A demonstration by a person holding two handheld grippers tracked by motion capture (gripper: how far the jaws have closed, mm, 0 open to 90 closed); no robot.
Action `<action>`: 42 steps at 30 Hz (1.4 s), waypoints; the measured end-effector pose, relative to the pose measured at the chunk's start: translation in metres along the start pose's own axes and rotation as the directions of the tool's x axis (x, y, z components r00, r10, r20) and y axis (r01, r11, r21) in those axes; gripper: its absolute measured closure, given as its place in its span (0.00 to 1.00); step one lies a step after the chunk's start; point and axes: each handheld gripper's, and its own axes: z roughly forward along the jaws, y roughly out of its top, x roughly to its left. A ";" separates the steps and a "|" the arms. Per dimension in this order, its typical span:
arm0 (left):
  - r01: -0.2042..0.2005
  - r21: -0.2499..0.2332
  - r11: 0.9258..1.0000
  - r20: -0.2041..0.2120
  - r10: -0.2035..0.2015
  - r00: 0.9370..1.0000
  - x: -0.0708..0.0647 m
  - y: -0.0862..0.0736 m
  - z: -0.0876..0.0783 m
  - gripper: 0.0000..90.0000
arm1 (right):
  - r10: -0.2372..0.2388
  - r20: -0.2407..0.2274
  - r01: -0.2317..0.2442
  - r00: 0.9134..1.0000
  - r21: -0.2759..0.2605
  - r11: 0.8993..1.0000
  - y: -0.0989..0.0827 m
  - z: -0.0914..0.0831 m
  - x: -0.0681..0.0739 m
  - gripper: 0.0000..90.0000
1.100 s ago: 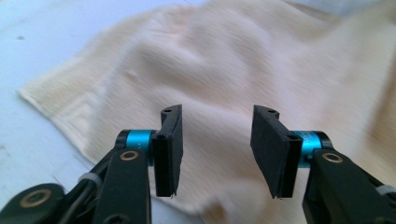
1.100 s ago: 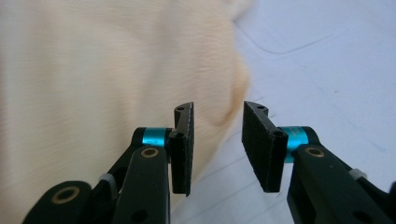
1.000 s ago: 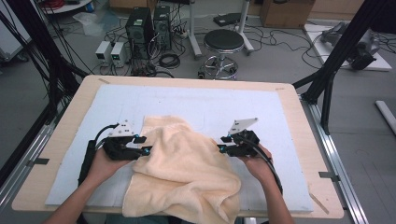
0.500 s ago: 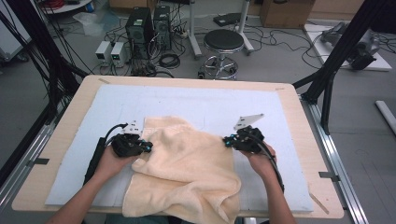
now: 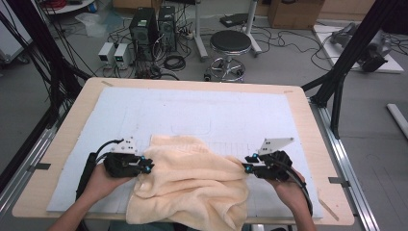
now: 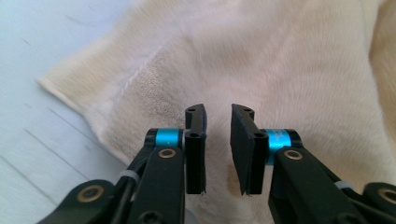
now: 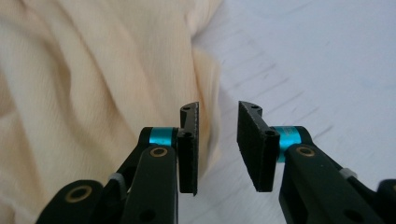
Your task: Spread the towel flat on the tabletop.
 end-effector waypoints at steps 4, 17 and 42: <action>0.015 -0.036 0.999 -0.083 -0.018 0.996 0.015 0.018 0.007 0.73 | -0.040 0.015 0.040 0.999 -0.002 0.999 0.026 0.011 -0.012 0.72; 0.044 0.122 0.992 -0.044 -0.038 0.998 0.032 0.016 0.052 0.80 | 0.091 -0.328 -0.055 0.940 0.118 0.991 0.023 0.076 -0.031 0.80; 0.076 0.019 0.997 -0.013 -0.076 0.997 0.028 0.024 0.031 0.65 | 0.097 0.068 -0.099 0.993 0.037 0.994 -0.003 0.035 -0.034 0.63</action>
